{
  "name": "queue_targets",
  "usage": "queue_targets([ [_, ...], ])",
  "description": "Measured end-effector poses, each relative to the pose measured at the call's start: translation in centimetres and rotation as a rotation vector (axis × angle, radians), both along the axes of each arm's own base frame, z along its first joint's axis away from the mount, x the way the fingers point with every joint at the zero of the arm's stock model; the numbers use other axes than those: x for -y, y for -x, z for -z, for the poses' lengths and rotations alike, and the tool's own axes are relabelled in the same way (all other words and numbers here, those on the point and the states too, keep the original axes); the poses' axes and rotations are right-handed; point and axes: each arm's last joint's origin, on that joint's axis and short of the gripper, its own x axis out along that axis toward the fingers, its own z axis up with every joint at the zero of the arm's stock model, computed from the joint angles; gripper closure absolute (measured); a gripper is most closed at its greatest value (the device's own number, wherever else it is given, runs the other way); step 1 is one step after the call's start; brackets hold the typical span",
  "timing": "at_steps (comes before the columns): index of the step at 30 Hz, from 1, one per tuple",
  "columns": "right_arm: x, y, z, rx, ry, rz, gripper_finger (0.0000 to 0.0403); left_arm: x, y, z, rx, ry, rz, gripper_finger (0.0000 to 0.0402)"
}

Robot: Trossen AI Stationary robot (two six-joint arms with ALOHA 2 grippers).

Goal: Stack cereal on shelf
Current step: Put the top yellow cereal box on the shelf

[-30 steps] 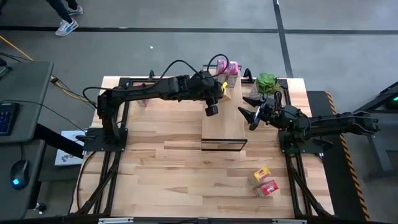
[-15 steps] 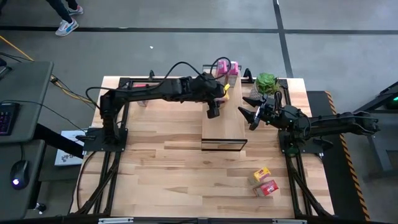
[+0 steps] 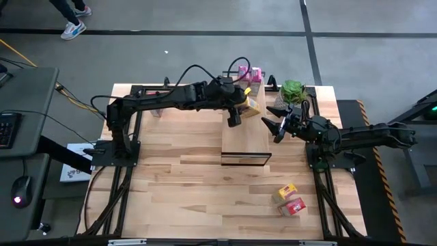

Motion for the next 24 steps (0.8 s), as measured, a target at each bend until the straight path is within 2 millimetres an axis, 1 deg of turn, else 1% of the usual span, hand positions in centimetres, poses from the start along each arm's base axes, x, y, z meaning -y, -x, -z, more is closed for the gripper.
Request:
queue_targets([
  [2, 0.0, 0.0, 0.0, 0.0, 0.0, 0.0, 0.0107, -0.1, 0.1, -0.5, 0.033, -0.002, -0.004, 0.0202],
  [4, 0.0, 0.0, 0.0, 0.001, 0.0, 0.0, 0.0107, -0.1, 0.2, -0.6, 0.035, -0.001, -0.005, 0.0202],
  [12, 0.0, 0.0, 0.0, 0.003, -0.005, 0.002, 0.0107, -0.2, 0.3, -0.1, -0.011, 0.016, -0.009, 0.0202],
  [19, 0.0, 0.0, 0.0, 0.004, -0.007, 0.002, 0.0107, -0.2, 0.3, 0.0, -0.007, 0.069, 0.019, 0.0202],
  [24, 0.0, 0.0, 0.0, 0.004, -0.007, 0.002, 0.0107, -0.2, 0.3, 0.5, -0.023, 0.075, 0.019, 0.0201],
])
